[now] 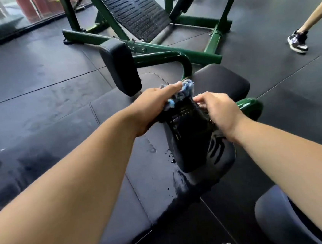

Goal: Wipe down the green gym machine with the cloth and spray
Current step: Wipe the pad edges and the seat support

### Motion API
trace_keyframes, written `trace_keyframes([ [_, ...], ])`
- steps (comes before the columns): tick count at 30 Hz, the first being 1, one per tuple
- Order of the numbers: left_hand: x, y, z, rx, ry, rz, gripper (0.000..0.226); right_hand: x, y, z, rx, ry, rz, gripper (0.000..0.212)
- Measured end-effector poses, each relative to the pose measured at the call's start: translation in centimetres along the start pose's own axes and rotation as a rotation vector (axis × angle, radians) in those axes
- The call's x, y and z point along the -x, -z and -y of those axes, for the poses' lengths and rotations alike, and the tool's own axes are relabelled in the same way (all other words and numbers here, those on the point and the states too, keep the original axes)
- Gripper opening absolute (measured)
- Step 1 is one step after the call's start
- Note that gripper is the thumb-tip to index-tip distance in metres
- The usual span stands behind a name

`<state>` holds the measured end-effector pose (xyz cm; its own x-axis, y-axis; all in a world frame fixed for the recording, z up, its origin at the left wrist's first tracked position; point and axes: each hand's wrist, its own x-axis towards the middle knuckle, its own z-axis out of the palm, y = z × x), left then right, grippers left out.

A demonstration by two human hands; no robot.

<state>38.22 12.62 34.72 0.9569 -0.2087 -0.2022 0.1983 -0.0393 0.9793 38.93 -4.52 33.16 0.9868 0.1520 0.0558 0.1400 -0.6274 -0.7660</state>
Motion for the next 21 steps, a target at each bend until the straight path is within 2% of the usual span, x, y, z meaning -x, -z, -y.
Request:
trace_keyframes([
  [3, -1.6, 0.1, 2.9, 0.153, 0.112, 0.091, 0.022, -1.0, -0.6, -1.6, 0.332, -0.023, -0.003, 0.023],
  [5, -2.0, -0.7, 5.7, 0.207, 0.172, 0.106, 0.038, -0.9, -0.7, -1.8, 0.522, 0.065, 0.056, 0.016],
  [6, -1.9, -1.1, 6.8, 0.216, 0.185, 0.11, 0.048, -0.5, -0.4, -1.7, 0.543, 0.082, 0.088, 0.018],
  [8, -1.7, -1.6, 7.7, 0.198, 0.181, 0.104, 0.056, -0.2, 0.2, -1.1, 0.389, 0.039, 0.131, 0.024],
  [10, -1.8, -1.0, 7.0, 0.171, 0.127, 0.068, 0.042, -0.1, 0.5, -0.1, 0.232, -0.003, 0.161, 0.028],
  [12, -1.5, -0.2, 5.1, 0.239, 0.041, 0.029, 0.023, 0.1, 0.3, 0.4, -0.014, -0.072, 0.178, 0.034],
  [15, -1.4, 0.3, 1.9, 0.37, -0.059, 0.027, 0.02, -0.1, 0.3, 0.4, -0.19, -0.1, 0.151, 0.04],
  [17, -1.8, 0.1, 2.6, 0.322, -0.025, 0.023, 0.022, -0.1, 0.4, 0.2, -0.342, -0.126, 0.167, 0.046],
  [19, -2.5, -0.1, 5.3, 0.181, 0.036, 0.076, 0.024, -0.3, 0.4, -0.1, -0.469, -0.19, 0.17, 0.07],
  [21, -2.5, -0.4, 8.3, 0.08, 0.115, 0.068, 0.021, -0.6, 0.2, -0.8, -0.471, -0.172, 0.18, 0.09],
])
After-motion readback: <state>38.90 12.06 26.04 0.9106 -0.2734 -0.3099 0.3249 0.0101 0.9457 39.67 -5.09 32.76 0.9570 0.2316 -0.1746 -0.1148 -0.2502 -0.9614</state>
